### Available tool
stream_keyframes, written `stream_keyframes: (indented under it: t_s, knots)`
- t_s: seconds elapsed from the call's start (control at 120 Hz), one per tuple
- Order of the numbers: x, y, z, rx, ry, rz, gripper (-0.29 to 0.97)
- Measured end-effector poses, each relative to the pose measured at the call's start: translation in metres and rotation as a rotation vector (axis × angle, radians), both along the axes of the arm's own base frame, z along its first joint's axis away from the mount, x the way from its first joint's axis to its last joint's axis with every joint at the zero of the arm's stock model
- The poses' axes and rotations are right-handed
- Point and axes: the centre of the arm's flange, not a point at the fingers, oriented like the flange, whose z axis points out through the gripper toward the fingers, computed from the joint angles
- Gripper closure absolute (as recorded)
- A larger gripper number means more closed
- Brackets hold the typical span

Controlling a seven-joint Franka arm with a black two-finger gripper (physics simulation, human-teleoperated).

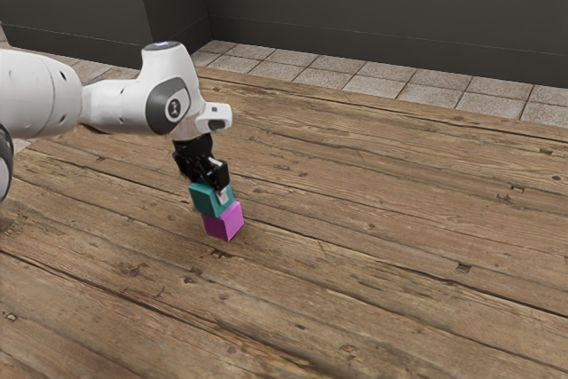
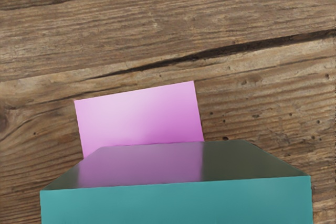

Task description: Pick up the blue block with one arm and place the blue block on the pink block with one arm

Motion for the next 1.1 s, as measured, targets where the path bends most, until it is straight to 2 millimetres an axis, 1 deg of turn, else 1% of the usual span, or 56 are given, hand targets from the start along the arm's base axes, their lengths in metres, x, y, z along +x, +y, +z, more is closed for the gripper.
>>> stream_keyframes:
  t_s: [0.225, 0.475, 0.633, 0.717, 0.925, 1.1]
  knots:
    - [0.007, -0.003, -0.001, -0.007, 0.006, -0.016, 0.36]
    - [0.007, -0.003, -0.005, -0.015, 0.019, -0.025, 0.36]
    - [0.007, -0.001, -0.005, -0.016, 0.018, -0.026, 0.36]
    - [0.012, 0.0, -0.001, -0.015, 0.011, -0.028, 0.36]
    - [0.016, 0.007, -0.005, -0.018, 0.016, -0.02, 0.36]
    - [0.016, 0.008, -0.008, -0.02, 0.023, -0.023, 0.36]
